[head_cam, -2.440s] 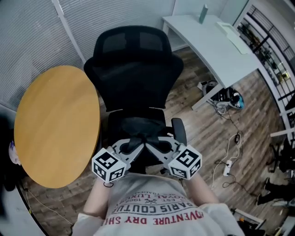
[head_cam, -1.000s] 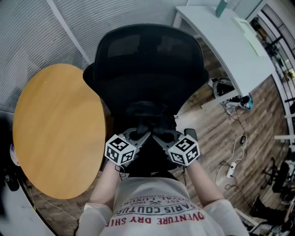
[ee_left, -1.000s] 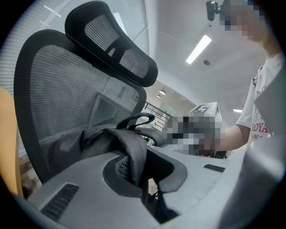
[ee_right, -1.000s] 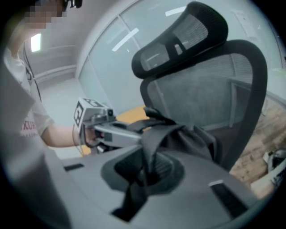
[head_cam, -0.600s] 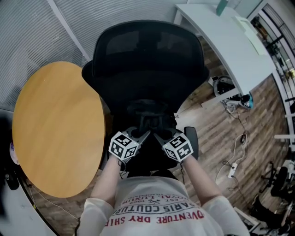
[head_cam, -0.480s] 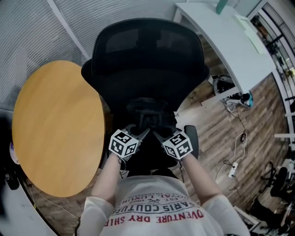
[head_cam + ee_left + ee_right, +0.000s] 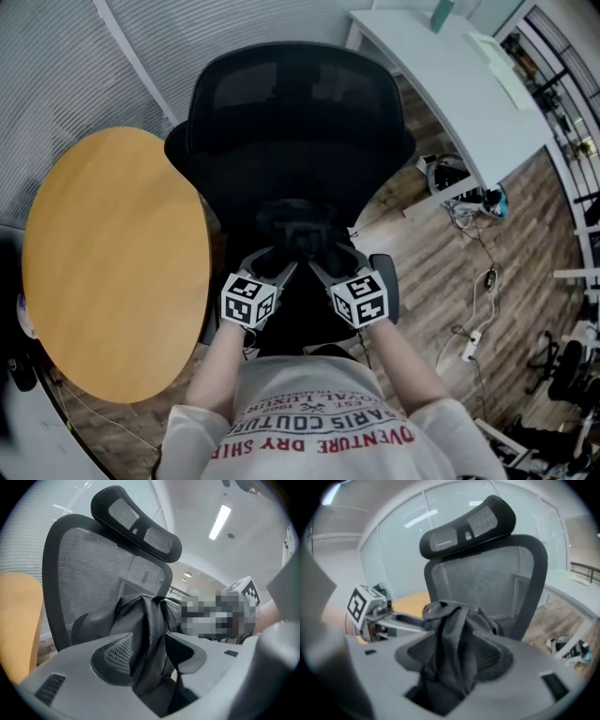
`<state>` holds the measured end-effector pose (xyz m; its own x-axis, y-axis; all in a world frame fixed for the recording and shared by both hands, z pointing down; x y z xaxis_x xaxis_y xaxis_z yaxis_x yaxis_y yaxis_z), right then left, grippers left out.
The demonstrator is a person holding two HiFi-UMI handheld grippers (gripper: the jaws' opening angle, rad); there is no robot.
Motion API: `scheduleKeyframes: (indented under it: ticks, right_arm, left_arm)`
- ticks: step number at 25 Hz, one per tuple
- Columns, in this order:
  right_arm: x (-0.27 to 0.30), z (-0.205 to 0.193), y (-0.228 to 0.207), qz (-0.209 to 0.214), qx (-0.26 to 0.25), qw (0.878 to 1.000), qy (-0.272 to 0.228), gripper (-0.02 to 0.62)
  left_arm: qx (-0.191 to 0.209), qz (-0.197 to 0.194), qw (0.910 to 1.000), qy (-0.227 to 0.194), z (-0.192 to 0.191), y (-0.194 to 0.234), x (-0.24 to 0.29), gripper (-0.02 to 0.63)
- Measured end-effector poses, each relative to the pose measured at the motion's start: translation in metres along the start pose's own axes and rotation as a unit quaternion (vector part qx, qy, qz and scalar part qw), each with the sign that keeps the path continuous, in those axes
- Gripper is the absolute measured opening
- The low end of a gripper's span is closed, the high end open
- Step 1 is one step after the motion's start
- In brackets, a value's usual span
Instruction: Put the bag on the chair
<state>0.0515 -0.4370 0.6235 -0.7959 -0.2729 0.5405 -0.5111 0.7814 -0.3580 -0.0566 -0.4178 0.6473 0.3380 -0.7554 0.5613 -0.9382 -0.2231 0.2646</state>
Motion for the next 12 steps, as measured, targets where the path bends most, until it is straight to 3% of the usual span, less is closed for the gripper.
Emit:
scheduleKeyframes:
  ticks: [2, 3, 4, 5, 7, 12]
  right_arm:
    - [-0.01, 0.006, 0.004, -0.009, -0.002, 1.0, -0.009, 0.25]
    - [-0.016, 0.01, 0.006, -0.017, -0.001, 1.0, -0.018, 0.189]
    - [-0.023, 0.014, 0.008, -0.026, -0.002, 0.999, -0.029, 0.069]
    - [-0.028, 0.02, 0.01, -0.031, -0.005, 0.999, -0.04, 0.049]
    - [-0.037, 0.031, 0.017, -0.033, -0.018, 0.998, -0.055, 0.044]
    - [-0.051, 0.062, 0.039, -0.03, -0.074, 0.994, -0.073, 0.032]
  left_arm:
    - [0.007, 0.003, 0.9999, -0.015, 0.006, -0.002, -0.009, 0.23]
    - [0.009, 0.002, 0.9996, -0.026, 0.011, -0.003, -0.016, 0.201]
    - [0.008, 0.0, 0.9991, -0.041, 0.017, -0.004, -0.024, 0.166]
    - [0.005, -0.002, 0.9983, -0.057, 0.024, -0.005, -0.033, 0.128]
    - [0.004, -0.004, 0.9964, -0.085, 0.04, -0.007, -0.047, 0.054]
    - [0.042, -0.014, 0.9897, -0.136, 0.074, -0.022, -0.072, 0.032]
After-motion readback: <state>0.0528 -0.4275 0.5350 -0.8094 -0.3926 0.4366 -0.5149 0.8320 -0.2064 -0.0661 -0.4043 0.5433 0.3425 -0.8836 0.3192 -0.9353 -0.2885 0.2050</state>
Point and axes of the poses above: the fingertips, and each gripper's own axes: x forward along the fingers, y to its left, z out of its top, the point moved 3 cm from there along -x, backward along the fingers, and after that the axes turned 14 degrees about z, right-handed, at the moved point
